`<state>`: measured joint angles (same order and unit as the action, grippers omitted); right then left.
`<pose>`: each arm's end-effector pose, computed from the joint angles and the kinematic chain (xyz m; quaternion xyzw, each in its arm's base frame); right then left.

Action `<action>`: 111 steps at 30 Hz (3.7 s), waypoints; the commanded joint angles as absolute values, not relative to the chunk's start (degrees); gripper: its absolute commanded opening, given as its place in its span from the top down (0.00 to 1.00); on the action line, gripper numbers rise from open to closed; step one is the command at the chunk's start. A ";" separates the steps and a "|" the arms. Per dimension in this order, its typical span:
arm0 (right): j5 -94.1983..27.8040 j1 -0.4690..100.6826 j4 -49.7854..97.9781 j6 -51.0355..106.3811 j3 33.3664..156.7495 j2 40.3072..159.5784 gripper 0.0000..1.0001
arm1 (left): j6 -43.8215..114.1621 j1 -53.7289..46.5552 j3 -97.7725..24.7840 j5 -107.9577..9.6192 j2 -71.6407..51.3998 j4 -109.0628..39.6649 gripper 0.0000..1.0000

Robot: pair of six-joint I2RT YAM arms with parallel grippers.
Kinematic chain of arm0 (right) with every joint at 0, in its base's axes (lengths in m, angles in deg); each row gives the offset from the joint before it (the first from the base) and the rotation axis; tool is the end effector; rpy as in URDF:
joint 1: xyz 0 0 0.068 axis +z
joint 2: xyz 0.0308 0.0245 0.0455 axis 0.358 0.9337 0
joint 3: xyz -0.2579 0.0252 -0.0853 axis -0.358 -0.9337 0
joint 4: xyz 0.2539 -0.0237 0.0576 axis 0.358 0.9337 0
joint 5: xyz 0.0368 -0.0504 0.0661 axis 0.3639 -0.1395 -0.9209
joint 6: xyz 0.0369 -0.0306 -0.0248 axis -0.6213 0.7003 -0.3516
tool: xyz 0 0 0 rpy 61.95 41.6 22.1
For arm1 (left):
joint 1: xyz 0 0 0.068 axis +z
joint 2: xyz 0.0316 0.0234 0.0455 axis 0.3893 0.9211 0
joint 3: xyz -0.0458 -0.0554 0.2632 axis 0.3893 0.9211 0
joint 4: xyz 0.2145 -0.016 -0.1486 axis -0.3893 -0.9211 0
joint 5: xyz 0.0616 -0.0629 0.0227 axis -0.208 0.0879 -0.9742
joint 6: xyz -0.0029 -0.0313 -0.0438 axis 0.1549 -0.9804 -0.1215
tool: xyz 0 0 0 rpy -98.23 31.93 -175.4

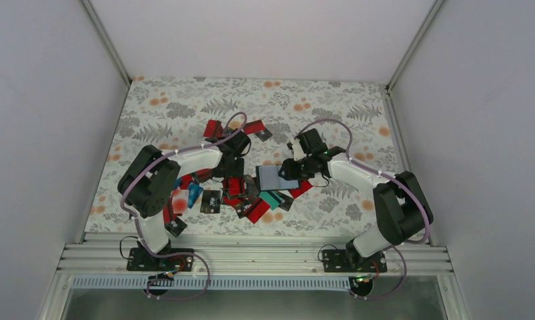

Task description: Put the credit cards into the card holder

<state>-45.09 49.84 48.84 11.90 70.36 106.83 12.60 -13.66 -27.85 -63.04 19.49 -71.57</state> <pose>0.2502 0.1515 0.1823 -0.0929 0.9533 0.2506 0.1405 0.2731 -0.1985 0.1448 0.0151 0.9915 -0.0296 0.1255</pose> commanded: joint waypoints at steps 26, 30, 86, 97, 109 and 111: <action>-52.28 48.65 46.64 12.41 69.65 104.80 0.58 | 11.23 -14.02 -21.97 -57.77 7.46 -75.89 0.46; -53.06 48.63 46.51 12.43 69.87 105.26 0.58 | 14.75 -14.10 -21.35 -55.00 8.43 -74.21 0.23; -60.79 49.79 45.47 12.48 70.83 105.32 0.56 | 17.04 -14.00 -26.20 -52.66 13.23 -75.14 0.56; -64.35 56.74 44.14 13.48 78.03 113.00 0.56 | 14.60 -13.92 -20.54 -55.24 4.30 -76.71 0.63; -61.43 58.53 45.98 13.88 89.11 129.12 0.56 | 15.63 -12.40 -17.14 -55.41 6.81 -68.22 0.84; -61.10 58.54 46.36 13.98 90.01 130.69 0.56 | 16.25 -12.26 -18.83 -55.32 8.71 -67.80 0.86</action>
<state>-62.18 57.82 45.19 13.01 87.19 128.03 14.87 -12.75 -16.07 -55.28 5.69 -71.50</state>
